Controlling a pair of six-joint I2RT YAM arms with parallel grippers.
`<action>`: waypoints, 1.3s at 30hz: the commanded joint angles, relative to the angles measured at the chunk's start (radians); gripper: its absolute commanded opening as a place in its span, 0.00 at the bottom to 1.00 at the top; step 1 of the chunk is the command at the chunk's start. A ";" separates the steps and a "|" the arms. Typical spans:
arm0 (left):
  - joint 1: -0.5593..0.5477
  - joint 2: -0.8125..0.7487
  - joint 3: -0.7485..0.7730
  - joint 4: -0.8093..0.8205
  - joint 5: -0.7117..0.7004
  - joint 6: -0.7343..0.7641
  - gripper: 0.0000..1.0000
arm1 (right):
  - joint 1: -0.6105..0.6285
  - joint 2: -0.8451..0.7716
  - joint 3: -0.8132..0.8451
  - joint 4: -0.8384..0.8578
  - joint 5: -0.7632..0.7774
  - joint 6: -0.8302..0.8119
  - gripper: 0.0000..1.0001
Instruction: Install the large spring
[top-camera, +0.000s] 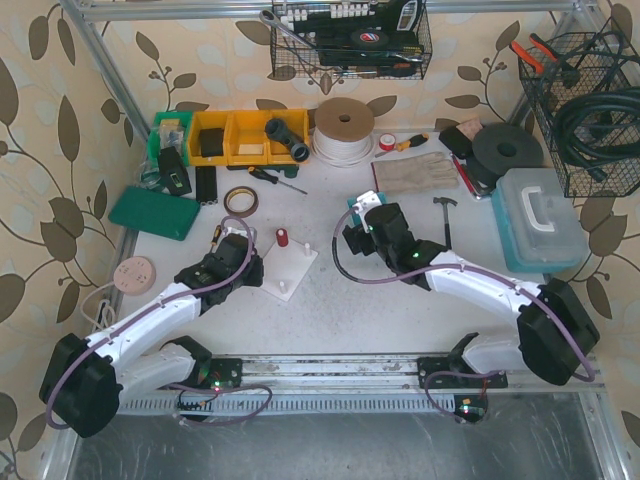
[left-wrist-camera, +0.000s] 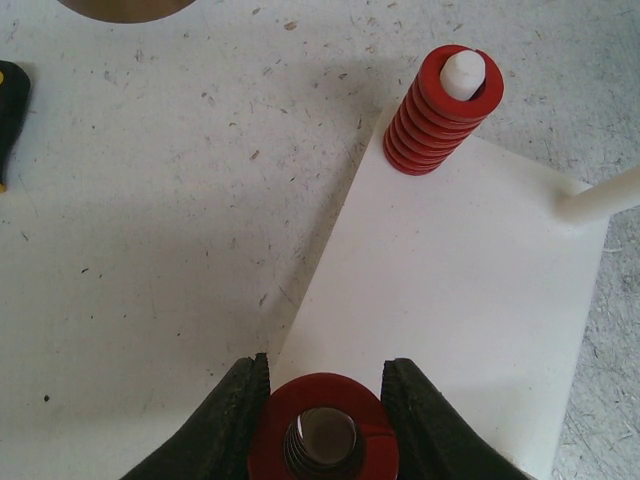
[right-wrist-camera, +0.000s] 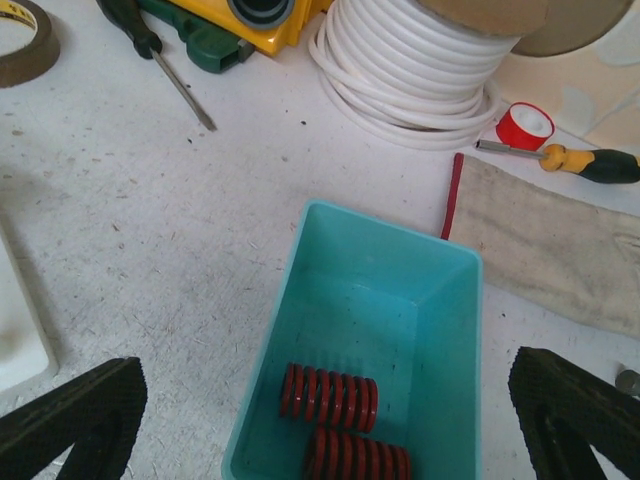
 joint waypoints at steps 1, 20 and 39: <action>-0.008 -0.003 0.004 0.005 -0.018 0.007 0.34 | -0.003 0.025 0.037 -0.013 -0.007 -0.001 0.98; -0.008 -0.074 0.142 -0.074 -0.070 0.018 0.76 | -0.156 0.116 0.233 -0.283 -0.165 0.121 0.94; -0.008 0.066 0.221 0.012 -0.066 -0.082 0.81 | -0.281 0.414 0.458 -0.567 -0.345 0.027 0.57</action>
